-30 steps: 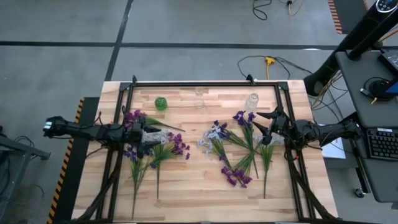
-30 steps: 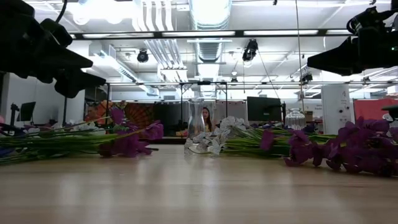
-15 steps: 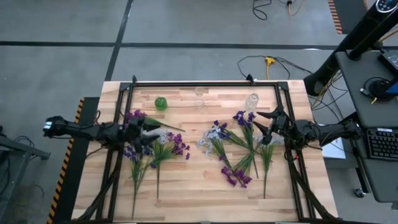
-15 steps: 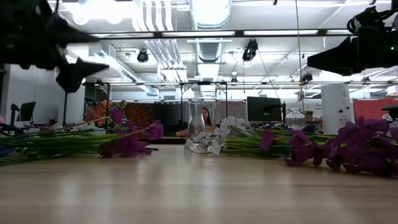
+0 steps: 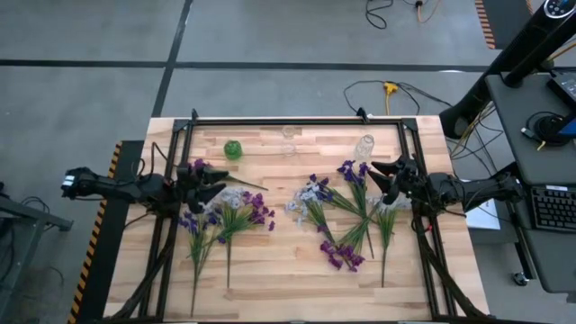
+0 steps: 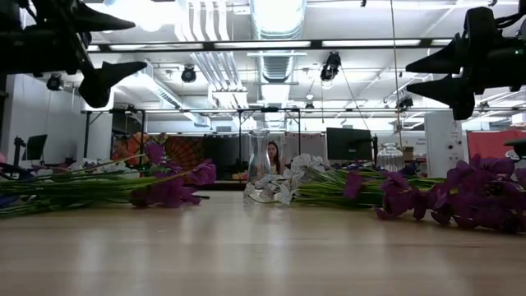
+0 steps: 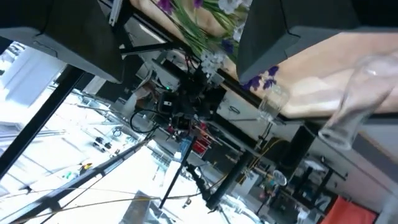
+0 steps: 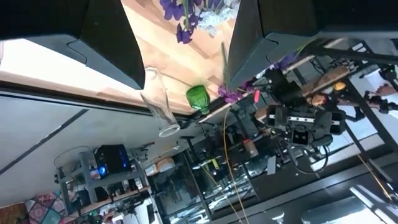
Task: Sort flowers into vase by color
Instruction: Put the middle dark violet flowers into the left transparent vase
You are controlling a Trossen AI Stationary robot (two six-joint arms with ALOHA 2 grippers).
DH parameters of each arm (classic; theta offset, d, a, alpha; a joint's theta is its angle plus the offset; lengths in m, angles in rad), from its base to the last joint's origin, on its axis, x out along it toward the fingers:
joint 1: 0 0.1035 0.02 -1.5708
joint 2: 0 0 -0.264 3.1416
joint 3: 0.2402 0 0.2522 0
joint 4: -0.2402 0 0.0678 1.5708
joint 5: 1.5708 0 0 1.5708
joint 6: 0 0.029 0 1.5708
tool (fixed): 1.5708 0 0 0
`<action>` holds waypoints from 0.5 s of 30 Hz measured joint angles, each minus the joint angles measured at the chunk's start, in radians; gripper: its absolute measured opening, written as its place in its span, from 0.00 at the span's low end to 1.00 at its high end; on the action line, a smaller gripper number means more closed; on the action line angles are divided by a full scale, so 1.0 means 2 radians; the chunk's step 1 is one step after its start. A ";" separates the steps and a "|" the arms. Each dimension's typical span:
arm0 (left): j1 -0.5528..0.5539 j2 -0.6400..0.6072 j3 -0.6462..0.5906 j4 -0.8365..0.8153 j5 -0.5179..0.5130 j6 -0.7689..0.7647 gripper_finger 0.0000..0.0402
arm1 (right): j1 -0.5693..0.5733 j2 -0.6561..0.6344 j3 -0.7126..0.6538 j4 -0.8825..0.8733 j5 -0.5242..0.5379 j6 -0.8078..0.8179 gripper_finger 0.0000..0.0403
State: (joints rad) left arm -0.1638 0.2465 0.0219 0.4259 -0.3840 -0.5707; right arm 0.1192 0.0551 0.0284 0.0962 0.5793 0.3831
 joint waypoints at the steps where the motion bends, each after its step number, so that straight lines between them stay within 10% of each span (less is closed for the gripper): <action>1: 0.000 0.004 0.000 0.000 0.000 -0.004 0.73 | 0.000 0.000 0.000 0.002 0.000 0.000 0.54; 15: 0.000 0.075 0.000 0.000 -0.003 -0.006 0.73 | 0.000 0.000 0.000 0.006 0.055 -0.035 0.54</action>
State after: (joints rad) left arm -0.1632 0.3963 0.0219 0.4255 -0.3908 -0.5825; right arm 0.1184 0.0555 0.0284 0.1089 0.6888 0.3134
